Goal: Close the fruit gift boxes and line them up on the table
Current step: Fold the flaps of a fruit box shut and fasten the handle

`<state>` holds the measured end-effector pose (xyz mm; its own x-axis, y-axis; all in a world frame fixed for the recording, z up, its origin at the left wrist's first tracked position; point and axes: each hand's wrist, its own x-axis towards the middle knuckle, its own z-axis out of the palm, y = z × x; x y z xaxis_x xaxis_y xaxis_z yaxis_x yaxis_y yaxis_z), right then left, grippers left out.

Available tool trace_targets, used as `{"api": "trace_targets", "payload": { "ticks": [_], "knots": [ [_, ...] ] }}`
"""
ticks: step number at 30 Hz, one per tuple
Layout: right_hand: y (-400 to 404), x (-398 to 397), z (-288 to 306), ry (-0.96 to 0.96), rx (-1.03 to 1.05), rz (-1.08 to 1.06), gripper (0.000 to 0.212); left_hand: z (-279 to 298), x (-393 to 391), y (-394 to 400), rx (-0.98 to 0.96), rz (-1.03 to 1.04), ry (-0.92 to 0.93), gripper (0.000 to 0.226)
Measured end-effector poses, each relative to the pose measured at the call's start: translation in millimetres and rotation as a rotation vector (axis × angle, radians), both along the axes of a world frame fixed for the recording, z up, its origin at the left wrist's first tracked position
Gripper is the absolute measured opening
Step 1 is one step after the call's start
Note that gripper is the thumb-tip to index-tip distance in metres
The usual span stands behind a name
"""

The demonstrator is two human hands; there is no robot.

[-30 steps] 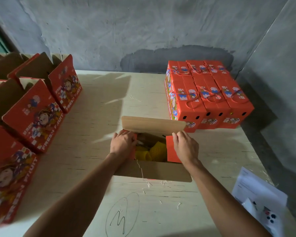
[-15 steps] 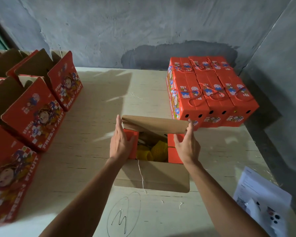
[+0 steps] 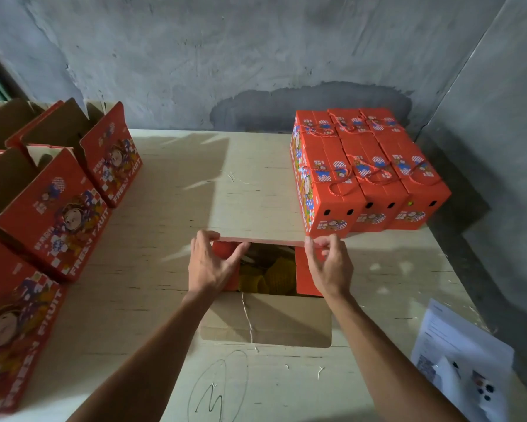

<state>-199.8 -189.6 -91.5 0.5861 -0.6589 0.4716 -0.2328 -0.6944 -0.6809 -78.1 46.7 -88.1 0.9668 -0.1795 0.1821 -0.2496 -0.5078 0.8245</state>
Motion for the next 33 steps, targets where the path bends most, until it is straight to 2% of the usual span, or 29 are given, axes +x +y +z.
{"api": "trace_targets", "payload": {
  "ticks": [3,6,11,15,20,26,30,33],
  "knots": [
    [-2,0,-4,-0.004,-0.010,0.014,0.035,-1,0,1,-0.030,-0.020,-0.013,0.061],
    [-1,-2,-4,0.035,-0.022,-0.005,0.030,-2,0,2,-0.029,-0.045,-0.018,0.057],
    [-12,-16,-4,0.178,-0.203,0.140,0.055,-3,6,9,-0.080,-0.135,-0.030,0.058],
    [-21,-27,-4,0.359,-0.173,0.310,0.075,-10,12,20,0.005,-0.269,-0.064,0.064],
    [-25,-30,0,0.463,-0.147,0.371,0.083,-11,20,24,0.183,-0.398,-0.027,0.097],
    [-37,-27,11,0.595,-0.262,0.432,0.094,2,37,21,0.402,-0.520,0.070,0.125],
    [-39,-19,16,0.686,-0.217,0.461,0.102,6,42,17,0.422,-0.532,0.071,0.120],
    [-36,-13,18,0.721,-0.190,0.449,0.110,3,39,14,0.398,-0.514,0.007,0.114]
  ]
}}
